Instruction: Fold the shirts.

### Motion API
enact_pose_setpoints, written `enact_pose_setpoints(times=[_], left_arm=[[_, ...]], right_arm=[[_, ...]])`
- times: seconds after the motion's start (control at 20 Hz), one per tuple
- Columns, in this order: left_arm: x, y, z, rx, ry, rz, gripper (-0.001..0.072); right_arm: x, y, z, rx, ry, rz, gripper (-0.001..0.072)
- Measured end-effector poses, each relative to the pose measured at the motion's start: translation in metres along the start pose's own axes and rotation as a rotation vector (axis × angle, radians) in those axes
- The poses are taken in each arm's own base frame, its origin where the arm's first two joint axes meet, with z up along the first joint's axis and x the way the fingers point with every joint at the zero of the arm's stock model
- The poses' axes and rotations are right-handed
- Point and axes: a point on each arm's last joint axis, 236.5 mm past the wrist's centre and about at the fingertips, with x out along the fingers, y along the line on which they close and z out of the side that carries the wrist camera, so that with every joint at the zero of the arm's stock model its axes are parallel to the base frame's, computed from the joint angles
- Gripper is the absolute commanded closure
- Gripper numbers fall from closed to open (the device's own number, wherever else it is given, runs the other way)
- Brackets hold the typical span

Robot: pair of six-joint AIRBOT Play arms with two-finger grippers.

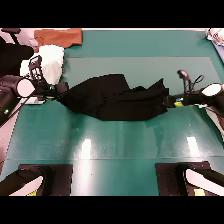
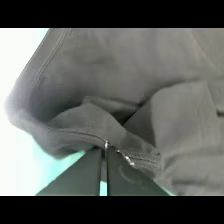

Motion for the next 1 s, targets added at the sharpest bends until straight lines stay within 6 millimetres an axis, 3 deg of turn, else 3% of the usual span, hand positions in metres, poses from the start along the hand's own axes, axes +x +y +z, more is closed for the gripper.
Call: enact_pose_setpoints(times=[0.15,0.25,0.3,0.4,0.6,0.65,0.7,0.75,0.8,0.85,0.95,1.0], left_arm=[[-0.031,-0.003,-0.007,0.009,-0.001,-0.026,0.0681],[-0.07,-0.013,-0.001,0.003,-0.067,-0.086,0.0682],[-0.1,-0.019,0.004,0.003,-0.118,-0.123,0.0682],[-0.175,-0.028,0.012,0.009,-0.239,-0.203,0.0684],[-0.374,-0.038,0.05,-0.032,-0.674,-0.395,0.0685],[-0.416,-0.04,0.062,-0.032,-0.775,-0.427,0.0685],[-0.439,-0.041,0.071,-0.028,-0.83,-0.434,0.0685],[-0.449,-0.044,0.083,-0.01,-0.86,-0.42,0.0683],[-0.444,-0.048,0.094,0.011,-0.855,-0.392,0.0682],[-0.425,-0.053,0.108,0.035,-0.82,-0.347,0.0681],[-0.354,-0.061,0.132,0.085,-0.675,-0.233,0.0681],[-0.31,-0.065,0.141,0.113,-0.591,-0.179,0.0681]], right_arm=[[-0.05,0.026,0.016,-0.077,-0.08,0.013,0.07],[-0.098,0.053,0.03,-0.135,-0.184,0.024,0.07],[-0.129,0.071,0.041,-0.171,-0.268,0.033,0.07],[-0.202,0.116,0.06,-0.275,-0.455,0.037,0.0701],[-0.371,0.188,0.08,-0.498,-0.861,-0.15,0.0701],[-0.403,0.198,0.082,-0.522,-0.931,-0.206,0.0701],[-0.429,0.207,0.087,-0.532,-0.986,-0.241,0.0701],[-0.445,0.208,0.095,-0.516,-1.014,-0.264,0.0701],[-0.45,0.202,0.105,-0.484,-1.012,-0.277,0.07],[-0.449,0.193,0.116,-0.447,-0.993,-0.275,0.07],[-0.415,0.162,0.137,-0.351,-0.858,-0.24,0.0699],[-0.386,0.138,0.147,-0.289,-0.754,-0.222,0.0699]])
